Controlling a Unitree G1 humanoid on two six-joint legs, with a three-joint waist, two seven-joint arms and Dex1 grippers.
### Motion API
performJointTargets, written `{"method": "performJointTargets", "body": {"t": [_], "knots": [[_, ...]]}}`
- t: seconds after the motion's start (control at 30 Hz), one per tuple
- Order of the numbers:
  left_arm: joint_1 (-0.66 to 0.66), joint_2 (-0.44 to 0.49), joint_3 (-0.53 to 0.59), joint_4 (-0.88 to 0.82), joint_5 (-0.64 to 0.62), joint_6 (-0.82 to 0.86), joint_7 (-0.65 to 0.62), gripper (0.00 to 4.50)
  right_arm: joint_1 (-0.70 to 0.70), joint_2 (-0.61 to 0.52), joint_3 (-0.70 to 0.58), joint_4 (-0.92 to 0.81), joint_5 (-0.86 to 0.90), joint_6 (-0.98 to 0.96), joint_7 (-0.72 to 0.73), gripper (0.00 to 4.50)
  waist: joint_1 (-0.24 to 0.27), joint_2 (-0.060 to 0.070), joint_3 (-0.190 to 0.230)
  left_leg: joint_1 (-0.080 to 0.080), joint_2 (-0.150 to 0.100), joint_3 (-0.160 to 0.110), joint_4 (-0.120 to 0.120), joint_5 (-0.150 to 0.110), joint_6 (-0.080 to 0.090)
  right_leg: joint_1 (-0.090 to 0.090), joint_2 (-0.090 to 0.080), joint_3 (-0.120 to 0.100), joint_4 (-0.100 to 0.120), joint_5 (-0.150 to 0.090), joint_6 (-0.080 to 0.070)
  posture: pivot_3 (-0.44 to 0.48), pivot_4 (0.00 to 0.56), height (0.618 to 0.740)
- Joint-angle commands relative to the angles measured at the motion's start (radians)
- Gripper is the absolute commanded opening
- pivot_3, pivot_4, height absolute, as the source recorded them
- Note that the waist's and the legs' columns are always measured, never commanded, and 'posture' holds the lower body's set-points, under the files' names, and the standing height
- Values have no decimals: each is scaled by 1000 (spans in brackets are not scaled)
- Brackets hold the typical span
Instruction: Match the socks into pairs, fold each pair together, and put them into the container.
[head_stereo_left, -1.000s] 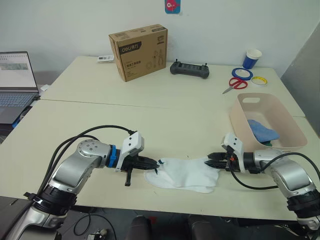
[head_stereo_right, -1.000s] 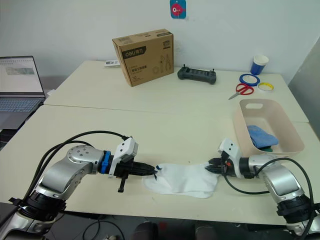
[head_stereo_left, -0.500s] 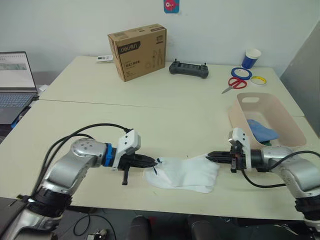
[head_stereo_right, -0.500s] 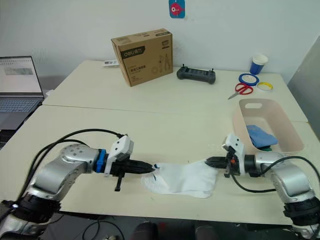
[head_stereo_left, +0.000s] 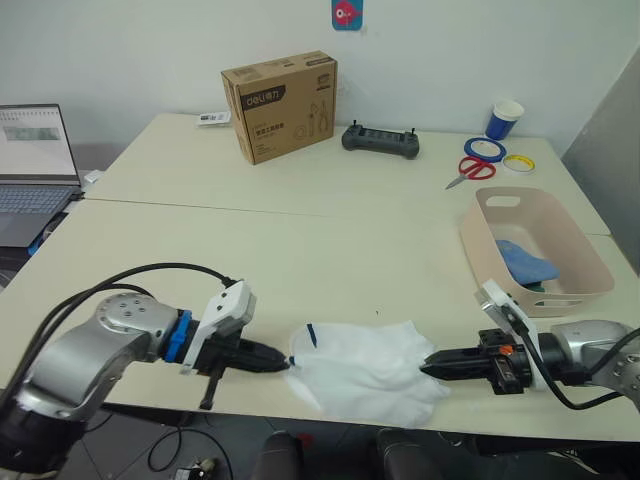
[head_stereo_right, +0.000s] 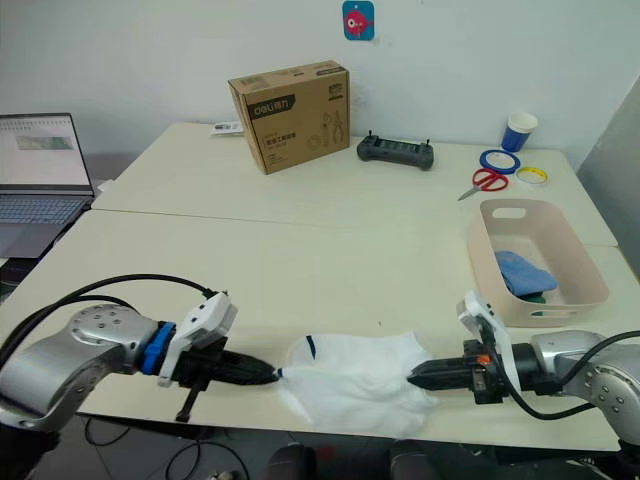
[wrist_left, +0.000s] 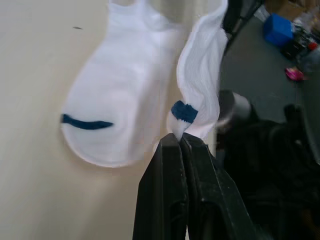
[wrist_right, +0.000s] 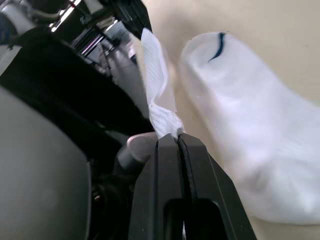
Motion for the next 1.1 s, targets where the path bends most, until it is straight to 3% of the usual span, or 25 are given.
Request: {"method": "performJointTargets", "body": {"t": [0.03, 0.33, 1.1], "knots": [[-42, -22, -13, 34, 29, -20, 22, 0, -46, 18, 7, 41, -43, -47, -39, 34, 0, 0, 0, -1, 0, 0, 0, 0, 0, -1, 0, 0, 0, 0, 0, 0, 150, 740], [-147, -75, -99, 136, 131, -20, 61, 0, -80, 39, 133, 129, -216, -165, -51, 34, 0, 0, 0, -3, 1, -2, -5, 0, 0, -4, 2, -1, 0, 1, 3, 0, 150, 740], [-130, -49, -101, 114, 144, 7, 43, 0, -142, 152, 194, 195, -350, -221, -110, 34, 0, 0, 0, -3, 1, -1, -3, 0, 0, -4, 2, -1, 1, 2, 4, 0, 150, 740]]}}
